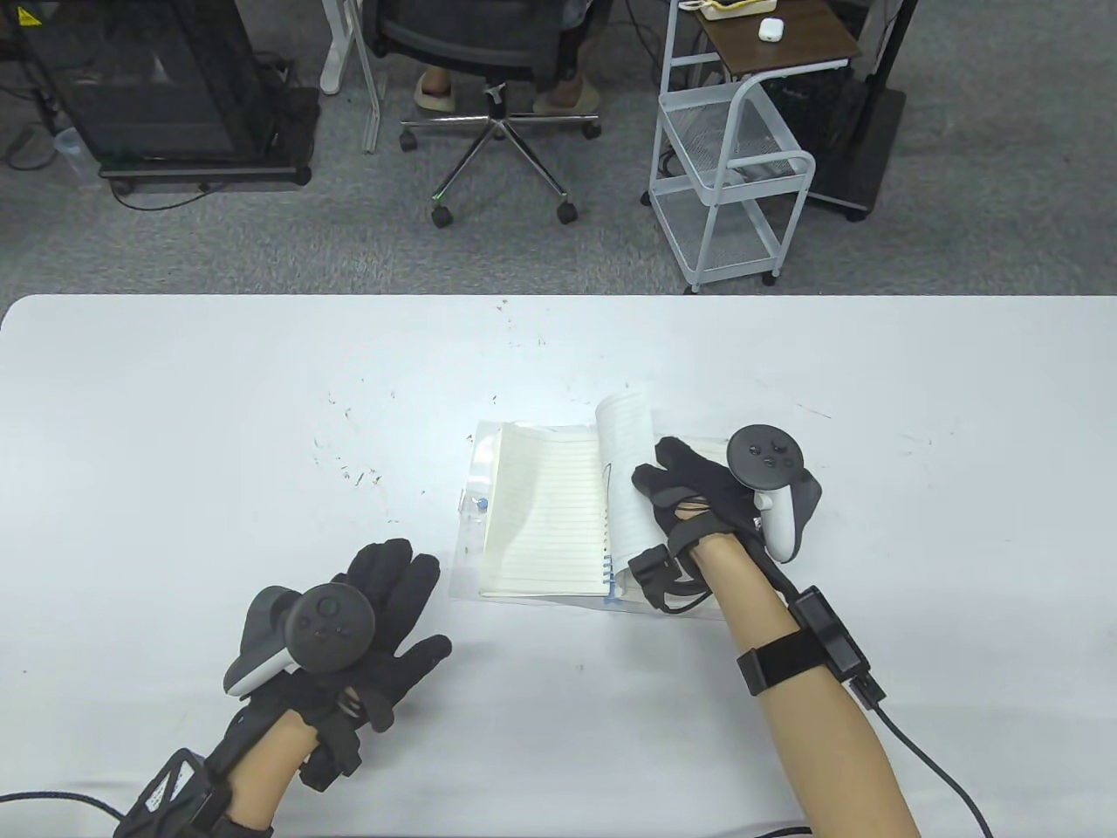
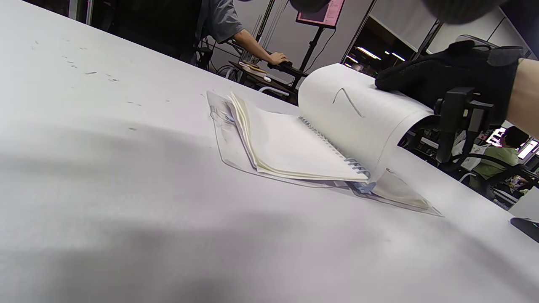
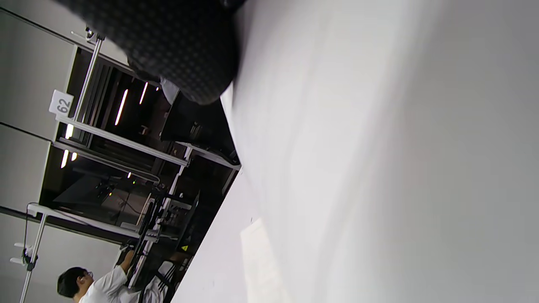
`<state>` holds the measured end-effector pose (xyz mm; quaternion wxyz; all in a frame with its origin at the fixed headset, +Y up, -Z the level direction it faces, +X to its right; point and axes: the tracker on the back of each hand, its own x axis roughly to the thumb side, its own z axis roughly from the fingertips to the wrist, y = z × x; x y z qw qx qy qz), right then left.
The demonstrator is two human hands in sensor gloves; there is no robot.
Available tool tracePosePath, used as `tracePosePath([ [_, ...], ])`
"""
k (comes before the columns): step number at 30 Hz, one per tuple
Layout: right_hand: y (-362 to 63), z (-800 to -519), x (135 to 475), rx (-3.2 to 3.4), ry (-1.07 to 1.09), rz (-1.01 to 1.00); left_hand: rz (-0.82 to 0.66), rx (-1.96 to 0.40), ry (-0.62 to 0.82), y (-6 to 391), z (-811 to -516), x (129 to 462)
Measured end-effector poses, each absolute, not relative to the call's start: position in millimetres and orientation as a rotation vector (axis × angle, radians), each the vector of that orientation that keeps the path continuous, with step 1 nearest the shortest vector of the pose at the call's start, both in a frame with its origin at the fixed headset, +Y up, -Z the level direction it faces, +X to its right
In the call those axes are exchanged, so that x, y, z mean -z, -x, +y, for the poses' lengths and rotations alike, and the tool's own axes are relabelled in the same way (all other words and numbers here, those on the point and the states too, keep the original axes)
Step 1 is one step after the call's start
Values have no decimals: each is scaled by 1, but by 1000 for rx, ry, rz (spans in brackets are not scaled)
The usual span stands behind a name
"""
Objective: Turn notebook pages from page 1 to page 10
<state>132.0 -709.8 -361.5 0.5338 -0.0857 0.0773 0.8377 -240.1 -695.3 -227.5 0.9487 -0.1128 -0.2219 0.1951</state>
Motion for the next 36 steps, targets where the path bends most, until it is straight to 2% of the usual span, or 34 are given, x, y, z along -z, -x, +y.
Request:
tracePosePath([
  [15,-57,-738,391,-2110,151,322,-459,-407,221,241,-694,228],
  [24,-35,-754,399,-2263,72,440,-456,-407,232,242,-695,229],
  [36,-28,-758,399,-2247,30,526,-456,-405,236,242,-695,229],
])
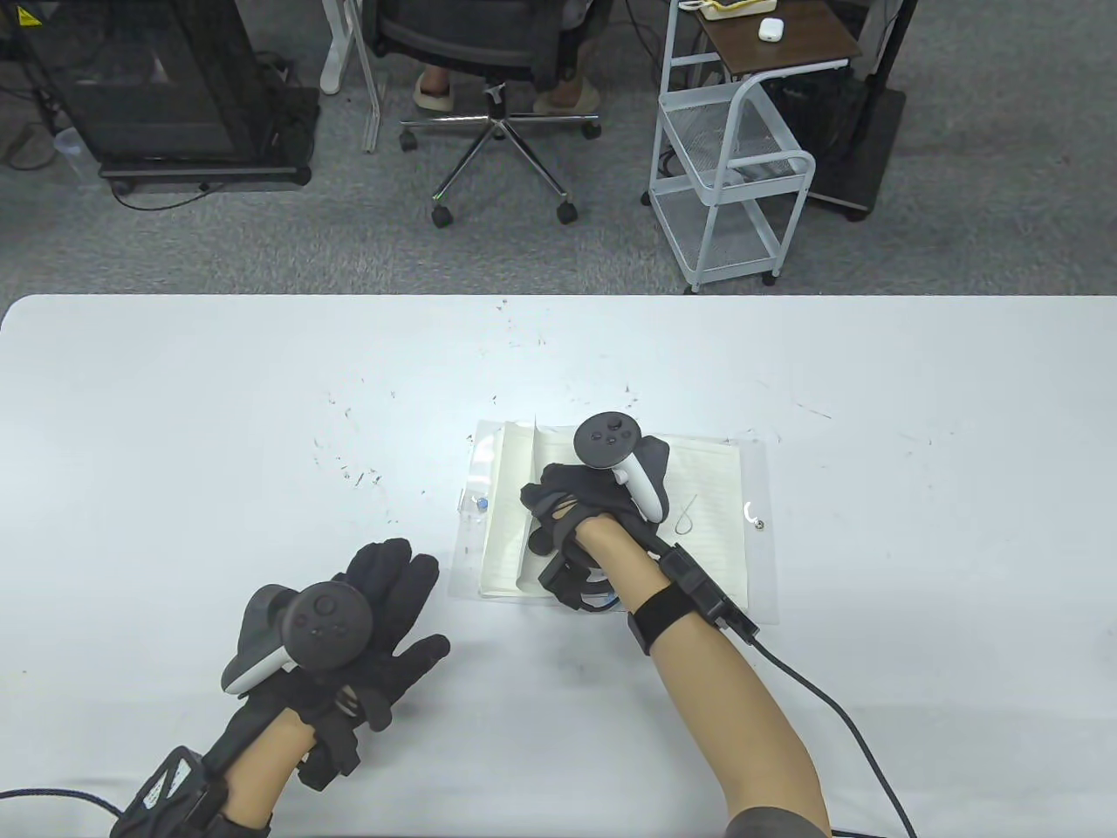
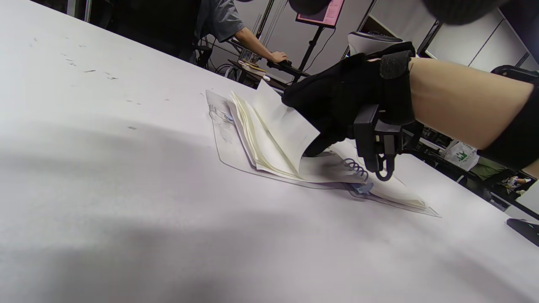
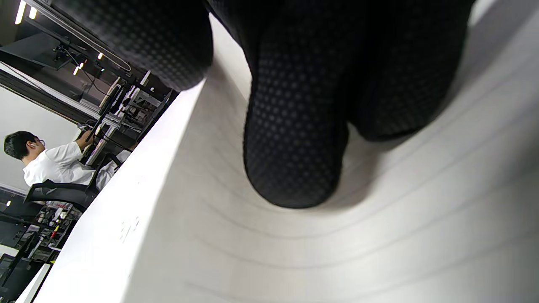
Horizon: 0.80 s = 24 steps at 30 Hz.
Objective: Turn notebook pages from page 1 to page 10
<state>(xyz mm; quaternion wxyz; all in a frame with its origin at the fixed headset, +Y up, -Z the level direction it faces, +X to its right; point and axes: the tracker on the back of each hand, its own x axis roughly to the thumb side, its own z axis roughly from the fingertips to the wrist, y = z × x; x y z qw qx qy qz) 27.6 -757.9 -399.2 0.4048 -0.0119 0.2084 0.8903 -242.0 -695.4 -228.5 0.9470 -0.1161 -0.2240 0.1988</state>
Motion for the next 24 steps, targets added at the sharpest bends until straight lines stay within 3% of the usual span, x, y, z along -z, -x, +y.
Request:
tracePosePath([
  [10,-47,-747,389,-2187,-37,475,-453,-402,237,241,-696,229],
  [16,-98,-729,378,-2285,-29,300,-455,-397,237,241,-696,229],
  [24,-160,-732,362,-2394,56,256,-453,-395,240,240,-696,228],
])
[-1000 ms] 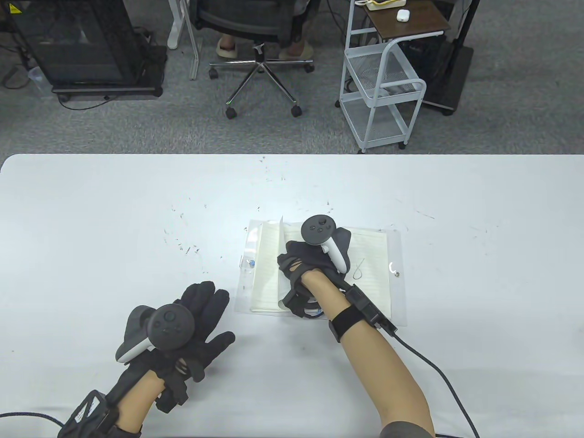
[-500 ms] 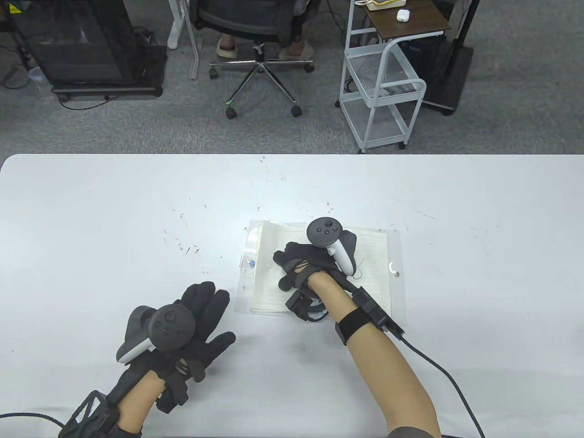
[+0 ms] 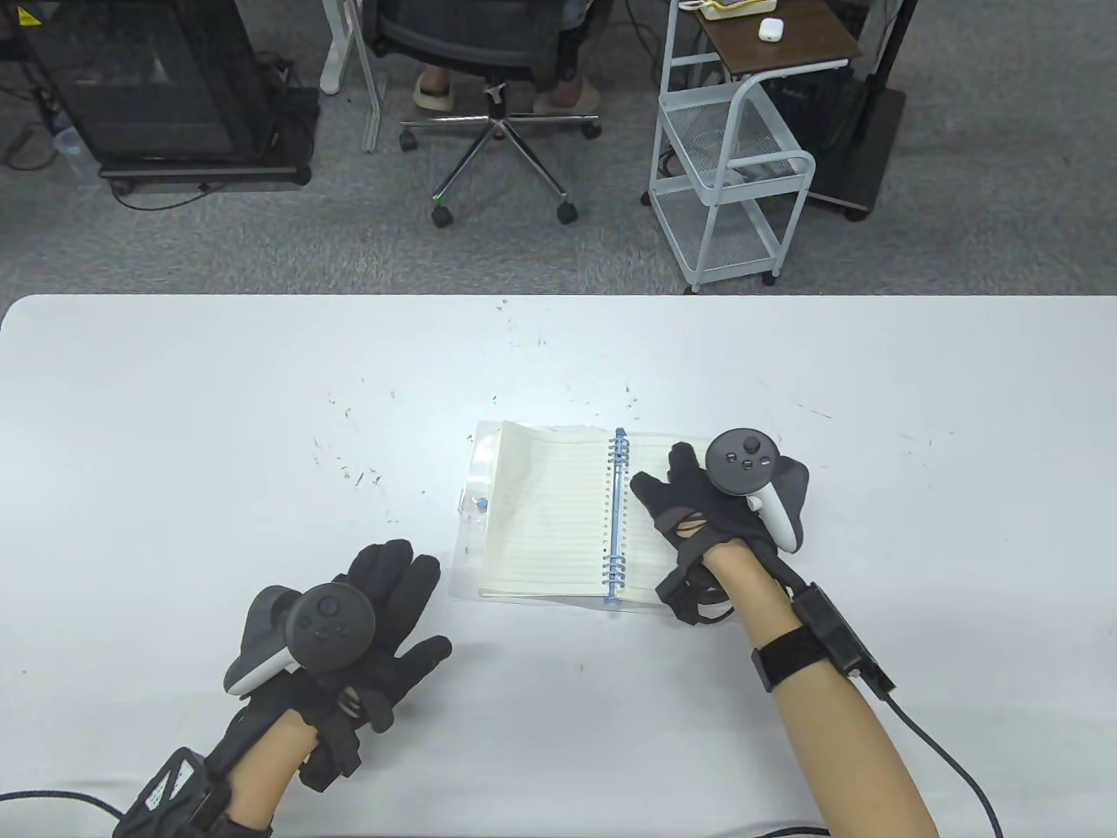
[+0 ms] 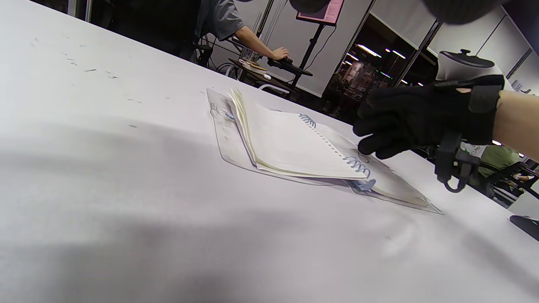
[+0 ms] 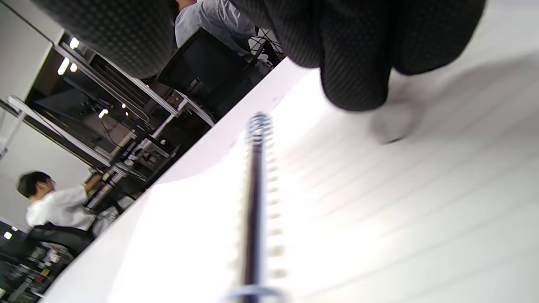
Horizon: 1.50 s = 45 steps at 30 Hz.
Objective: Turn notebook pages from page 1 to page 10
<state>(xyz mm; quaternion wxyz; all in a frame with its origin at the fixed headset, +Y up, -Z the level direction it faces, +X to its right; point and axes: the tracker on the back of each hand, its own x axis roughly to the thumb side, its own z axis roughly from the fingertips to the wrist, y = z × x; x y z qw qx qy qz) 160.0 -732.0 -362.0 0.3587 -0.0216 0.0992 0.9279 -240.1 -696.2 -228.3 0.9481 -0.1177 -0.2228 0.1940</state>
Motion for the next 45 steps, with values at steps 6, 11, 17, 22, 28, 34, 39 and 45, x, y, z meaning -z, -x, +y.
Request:
tracePosePath([
  [6,-179,-745,353,-2651,51,359,-452,-389,254,239,-698,228],
  [11,-175,-762,349,-2762,19,527,-453,-387,253,238,-698,228],
  [17,-166,-780,347,-2845,-17,736,-450,-385,259,238,-699,228],
  [22,-163,-781,344,-2827,-7,690,-449,-384,263,237,-699,228],
  [28,-156,-770,342,-2793,-50,506,-447,-385,264,237,-699,228],
  [34,-152,-752,340,-2709,-78,439,-448,-390,257,238,-699,228],
  [39,-154,-742,338,-2539,-59,410,-453,-394,252,238,-698,228],
  [45,-167,-730,338,-2353,35,330,-455,-398,248,239,-698,228],
])
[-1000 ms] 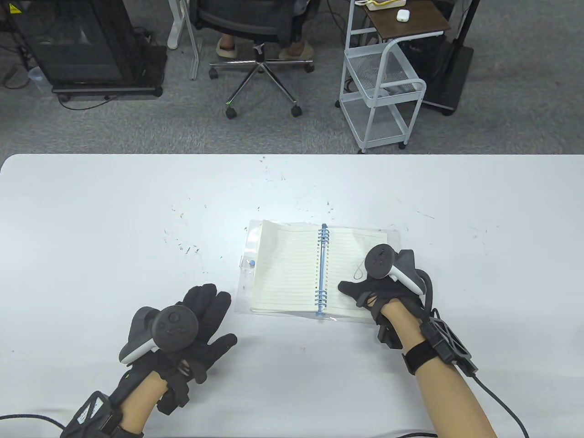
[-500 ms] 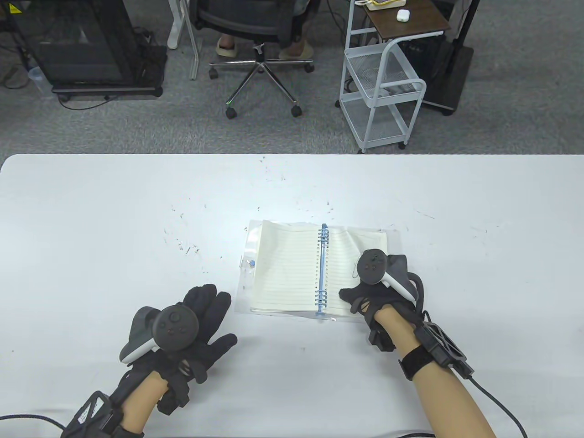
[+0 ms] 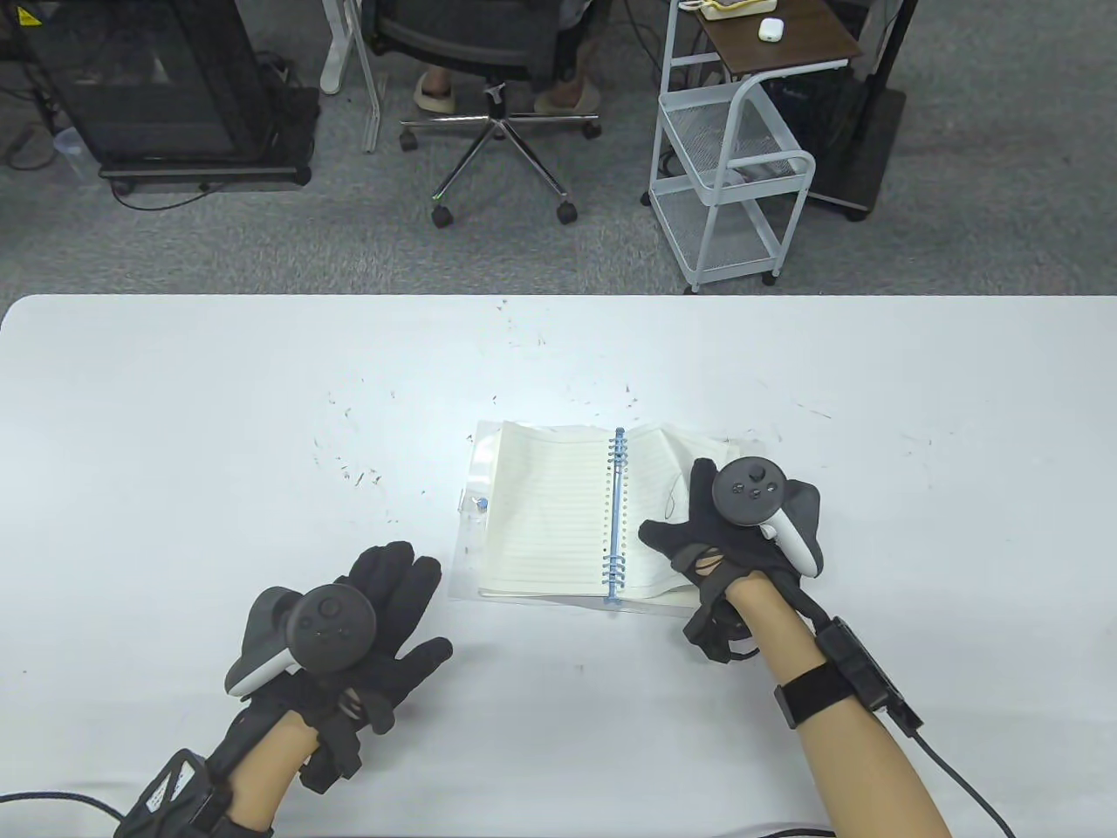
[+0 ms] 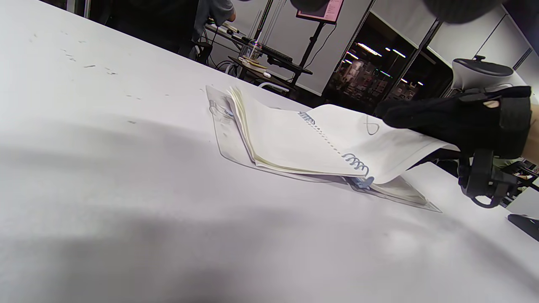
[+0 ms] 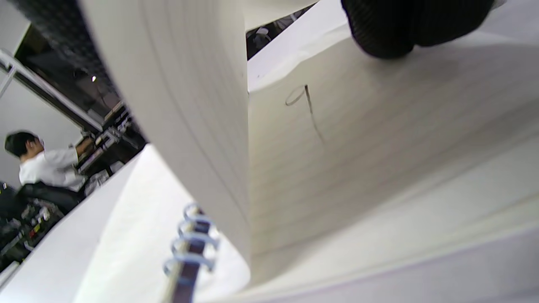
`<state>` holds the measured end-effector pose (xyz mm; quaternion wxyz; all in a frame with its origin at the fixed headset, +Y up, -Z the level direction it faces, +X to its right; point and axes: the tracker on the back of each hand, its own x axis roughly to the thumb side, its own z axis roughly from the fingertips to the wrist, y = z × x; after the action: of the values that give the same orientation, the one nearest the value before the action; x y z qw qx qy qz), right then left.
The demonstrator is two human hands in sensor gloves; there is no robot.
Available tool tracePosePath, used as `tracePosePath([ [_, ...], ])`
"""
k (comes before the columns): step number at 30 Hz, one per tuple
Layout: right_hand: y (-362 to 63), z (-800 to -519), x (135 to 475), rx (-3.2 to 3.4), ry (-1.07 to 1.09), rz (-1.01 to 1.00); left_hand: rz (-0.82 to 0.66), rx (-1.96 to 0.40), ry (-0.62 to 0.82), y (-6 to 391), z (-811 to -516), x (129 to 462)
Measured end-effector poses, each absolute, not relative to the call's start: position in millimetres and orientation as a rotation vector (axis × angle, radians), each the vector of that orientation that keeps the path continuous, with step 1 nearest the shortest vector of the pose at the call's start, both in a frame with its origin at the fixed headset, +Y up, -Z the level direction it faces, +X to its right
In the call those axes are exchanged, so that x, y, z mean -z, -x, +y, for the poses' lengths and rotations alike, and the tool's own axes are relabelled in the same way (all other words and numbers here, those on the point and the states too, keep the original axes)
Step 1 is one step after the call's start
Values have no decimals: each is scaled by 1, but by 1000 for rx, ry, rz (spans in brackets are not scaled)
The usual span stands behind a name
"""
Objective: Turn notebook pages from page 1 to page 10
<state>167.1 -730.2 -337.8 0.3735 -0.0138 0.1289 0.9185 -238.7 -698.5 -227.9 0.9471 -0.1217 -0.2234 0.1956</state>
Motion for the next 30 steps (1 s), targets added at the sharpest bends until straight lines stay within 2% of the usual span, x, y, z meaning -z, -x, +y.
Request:
tracePosePath([
  [12,-208,-723,335,-1911,373,164,-454,-396,254,239,-699,228],
  [20,-201,-723,335,-1889,352,167,-453,-395,252,239,-698,228],
  [30,-167,-709,350,-1886,226,167,-456,-394,252,239,-698,228],
])
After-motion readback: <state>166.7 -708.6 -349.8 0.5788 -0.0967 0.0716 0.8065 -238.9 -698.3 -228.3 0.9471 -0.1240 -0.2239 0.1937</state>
